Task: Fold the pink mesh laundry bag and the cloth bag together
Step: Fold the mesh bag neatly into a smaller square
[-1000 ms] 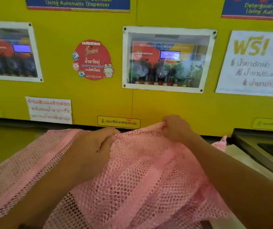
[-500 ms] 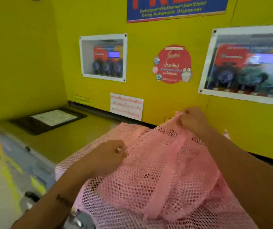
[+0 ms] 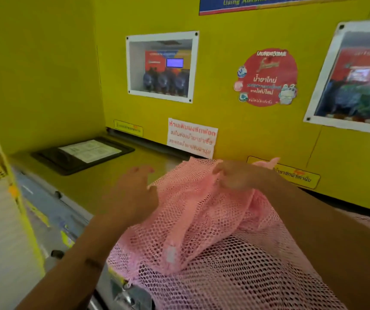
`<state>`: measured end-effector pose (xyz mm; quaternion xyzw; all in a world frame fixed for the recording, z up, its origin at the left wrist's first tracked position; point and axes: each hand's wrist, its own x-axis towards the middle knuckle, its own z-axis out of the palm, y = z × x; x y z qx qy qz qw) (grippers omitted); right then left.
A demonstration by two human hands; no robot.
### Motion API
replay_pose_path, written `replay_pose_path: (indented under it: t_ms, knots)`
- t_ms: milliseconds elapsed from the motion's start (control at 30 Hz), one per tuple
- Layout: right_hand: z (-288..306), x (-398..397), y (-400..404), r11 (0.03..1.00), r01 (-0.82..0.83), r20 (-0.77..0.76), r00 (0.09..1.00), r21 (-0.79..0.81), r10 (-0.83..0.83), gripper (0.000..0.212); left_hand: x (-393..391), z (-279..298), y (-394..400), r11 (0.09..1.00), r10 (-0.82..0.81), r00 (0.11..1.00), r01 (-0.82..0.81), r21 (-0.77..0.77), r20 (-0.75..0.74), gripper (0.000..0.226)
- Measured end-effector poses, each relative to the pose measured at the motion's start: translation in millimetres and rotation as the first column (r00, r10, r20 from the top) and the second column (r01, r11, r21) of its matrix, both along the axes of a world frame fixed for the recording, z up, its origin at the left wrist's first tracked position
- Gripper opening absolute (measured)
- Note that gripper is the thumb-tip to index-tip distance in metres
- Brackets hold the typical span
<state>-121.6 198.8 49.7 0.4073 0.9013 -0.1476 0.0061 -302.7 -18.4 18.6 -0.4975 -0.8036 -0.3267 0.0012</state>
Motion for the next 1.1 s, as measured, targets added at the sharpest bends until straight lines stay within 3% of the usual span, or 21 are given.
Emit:
replay_pose_path:
  t_ms: [100,267,333,433,533,600,700,767,800,867,900,1033,1100]
  knots:
    - [6.4,15.7,-3.1,0.995,0.034,0.042,0.998,0.094,-0.038,0.049,35.5,3.6,8.7,0.959,-0.265,0.963,0.269,0.09,-0.056,0.035]
    - [22.9,70.0,-8.9,0.943,0.122,0.213,0.958,0.309,-0.194,0.049,58.6,-7.0,42.2,0.847,-0.526,0.849,0.52,-0.109,-0.041,0.039]
    - [11.1,88.4,-11.1,0.944,0.123,0.223,0.955,0.307,-0.197,0.046,62.3,-12.1,58.6,0.81,-0.574,0.817,0.559,-0.177,-0.051,0.046]
    - [-15.0,104.0,-23.1,0.967,0.166,0.073,0.981,0.192,-0.182,0.036,65.9,-25.3,76.8,0.755,-0.634,0.773,0.614,-0.228,-0.016,0.05]
    - [-33.3,118.4,-23.4,0.934,0.228,-0.11,0.973,0.275,-0.205,0.011,64.1,-45.4,82.2,0.747,-0.649,0.76,0.643,-0.171,0.025,0.051]
    - [-31.0,132.4,-27.4,0.924,0.257,-0.24,0.952,0.282,-0.191,0.019,61.4,-53.2,84.9,0.769,-0.628,0.774,0.633,-0.087,0.076,0.051]
    - [-1.9,162.6,-53.2,0.956,0.255,-0.373,0.909,0.142,-0.187,0.022,60.4,-55.6,90.2,0.8,-0.586,0.8,0.596,-0.064,0.126,0.05]
    - [24.4,193.7,-74.7,0.983,0.185,-0.221,0.958,-0.013,-0.184,0.012,61.9,-54.7,91.6,0.797,-0.59,0.804,0.594,-0.106,0.074,0.056]
    - [34.9,211.9,-85.1,0.975,0.143,-0.127,0.978,-0.171,-0.166,0.007,63.3,-53.9,91.1,0.794,-0.595,0.802,0.597,-0.117,0.055,0.059]
    - [52.0,244.9,-106.8,0.874,0.067,-0.132,0.98,-0.48,-0.148,0.01,64.4,-53.4,90.6,0.797,-0.591,0.804,0.594,-0.109,0.061,0.062]
    - [58.2,257.1,-114.0,0.847,0.043,-0.203,0.963,-0.53,-0.176,0.016,64.3,-52.5,90.4,0.804,-0.582,0.809,0.588,-0.088,0.087,0.061]
    - [56.2,262.1,-118.1,0.918,0.132,-0.42,0.858,-0.375,-0.295,0.028,72.6,-40.5,82.8,0.764,-0.645,0.759,0.64,0.078,0.087,0.021]
    - [39.6,248.4,-112.8,0.93,0.281,-0.254,0.906,-0.235,-0.338,0.038,85.0,-29.2,74.8,0.708,-0.702,0.712,0.696,0.117,0.012,0.015]
